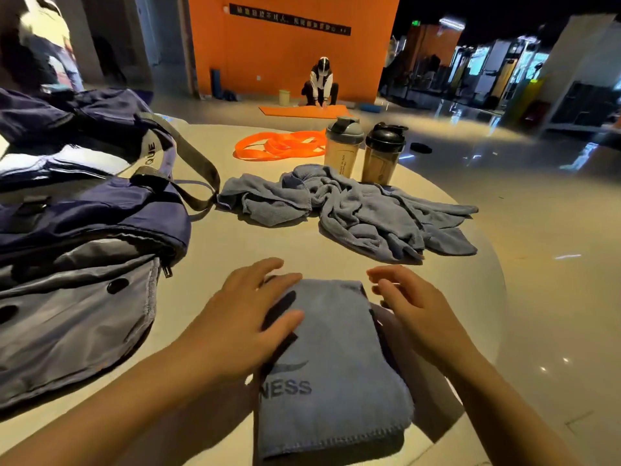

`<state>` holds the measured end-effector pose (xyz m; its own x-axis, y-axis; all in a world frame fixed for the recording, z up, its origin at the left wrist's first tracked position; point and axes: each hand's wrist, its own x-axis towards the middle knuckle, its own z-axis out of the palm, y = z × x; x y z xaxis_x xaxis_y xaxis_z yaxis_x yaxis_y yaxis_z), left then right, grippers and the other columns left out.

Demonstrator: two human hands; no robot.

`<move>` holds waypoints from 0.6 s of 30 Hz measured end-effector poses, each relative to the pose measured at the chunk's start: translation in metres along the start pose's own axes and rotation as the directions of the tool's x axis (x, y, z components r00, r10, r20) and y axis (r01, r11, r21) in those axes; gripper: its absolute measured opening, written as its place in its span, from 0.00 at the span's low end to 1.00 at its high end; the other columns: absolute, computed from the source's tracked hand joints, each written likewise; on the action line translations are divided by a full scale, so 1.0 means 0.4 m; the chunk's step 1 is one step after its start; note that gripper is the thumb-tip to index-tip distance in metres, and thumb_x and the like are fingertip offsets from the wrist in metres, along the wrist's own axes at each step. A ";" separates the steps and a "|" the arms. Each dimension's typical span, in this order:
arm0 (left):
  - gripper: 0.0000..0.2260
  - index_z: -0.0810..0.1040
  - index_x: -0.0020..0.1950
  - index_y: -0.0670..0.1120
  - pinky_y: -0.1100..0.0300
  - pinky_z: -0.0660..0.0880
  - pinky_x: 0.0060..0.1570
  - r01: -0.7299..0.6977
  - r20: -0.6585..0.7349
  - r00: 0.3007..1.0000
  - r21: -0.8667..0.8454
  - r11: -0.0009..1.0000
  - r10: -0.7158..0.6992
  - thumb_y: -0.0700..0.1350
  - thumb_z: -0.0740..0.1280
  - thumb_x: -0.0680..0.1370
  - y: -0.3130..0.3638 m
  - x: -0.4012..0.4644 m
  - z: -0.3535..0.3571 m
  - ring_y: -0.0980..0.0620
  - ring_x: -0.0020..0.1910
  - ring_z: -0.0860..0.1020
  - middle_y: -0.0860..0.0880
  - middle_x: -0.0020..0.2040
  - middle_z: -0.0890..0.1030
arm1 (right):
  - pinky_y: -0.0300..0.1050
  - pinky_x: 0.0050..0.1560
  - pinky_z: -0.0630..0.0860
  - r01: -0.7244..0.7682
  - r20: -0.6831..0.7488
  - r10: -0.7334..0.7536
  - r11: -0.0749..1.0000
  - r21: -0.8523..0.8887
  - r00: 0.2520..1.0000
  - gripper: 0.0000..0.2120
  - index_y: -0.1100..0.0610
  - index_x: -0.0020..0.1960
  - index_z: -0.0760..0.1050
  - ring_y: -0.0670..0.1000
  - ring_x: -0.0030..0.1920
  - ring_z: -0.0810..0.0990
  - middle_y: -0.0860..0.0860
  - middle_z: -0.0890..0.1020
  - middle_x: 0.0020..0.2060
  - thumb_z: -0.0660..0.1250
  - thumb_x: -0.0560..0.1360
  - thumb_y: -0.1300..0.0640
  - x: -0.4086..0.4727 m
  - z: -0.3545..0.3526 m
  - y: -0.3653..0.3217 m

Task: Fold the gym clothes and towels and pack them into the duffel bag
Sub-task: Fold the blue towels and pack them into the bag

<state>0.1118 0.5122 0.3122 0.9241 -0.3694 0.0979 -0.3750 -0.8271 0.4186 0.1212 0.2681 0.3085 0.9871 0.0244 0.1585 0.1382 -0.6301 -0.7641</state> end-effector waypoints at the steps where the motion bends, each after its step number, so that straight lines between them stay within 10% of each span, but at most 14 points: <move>1: 0.35 0.46 0.76 0.65 0.56 0.46 0.73 -0.056 0.077 0.996 0.090 0.994 0.049 0.73 0.41 0.70 0.012 -0.002 0.006 0.63 0.73 0.42 0.64 0.76 0.42 | 0.28 0.53 0.72 0.041 0.047 -0.039 0.998 -0.047 0.998 0.08 0.38 0.57 0.69 0.36 0.53 0.74 0.32 0.73 0.52 0.57 0.80 0.50 -0.016 0.009 -0.009; 4: 0.32 0.33 0.73 0.67 0.51 0.31 0.72 -0.111 0.236 0.970 0.238 0.965 0.053 0.71 0.39 0.70 0.022 -0.008 0.024 0.62 0.72 0.31 0.65 0.70 0.29 | 0.25 0.63 0.58 0.187 0.244 -0.126 0.951 -0.245 0.962 0.18 0.39 0.69 0.64 0.30 0.62 0.62 0.31 0.64 0.64 0.53 0.79 0.40 -0.048 0.056 -0.024; 7: 0.30 0.28 0.67 0.71 0.52 0.30 0.72 -0.041 0.237 0.971 0.221 0.974 -0.013 0.75 0.35 0.67 -0.008 -0.020 0.026 0.64 0.70 0.29 0.65 0.68 0.25 | 0.46 0.76 0.49 0.205 0.276 -0.103 0.904 -0.375 0.956 0.39 0.39 0.76 0.52 0.38 0.73 0.50 0.36 0.52 0.75 0.39 0.69 0.24 -0.050 0.082 -0.017; 18: 0.35 0.23 0.63 0.67 0.58 0.32 0.70 0.001 0.181 0.983 0.108 0.994 -0.021 0.77 0.33 0.62 -0.008 0.035 0.074 0.58 0.74 0.31 0.61 0.71 0.26 | 0.56 0.76 0.42 0.048 0.262 0.095 0.870 -0.490 0.960 0.36 0.40 0.77 0.44 0.45 0.76 0.51 0.43 0.52 0.77 0.44 0.71 0.30 0.047 0.043 0.020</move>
<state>0.1237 0.4969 0.2854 0.9030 -0.4230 -0.0759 -0.3800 -0.8685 0.3184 0.1424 0.2768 0.2948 0.9824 0.1669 -0.0844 0.1275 -0.9276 -0.3512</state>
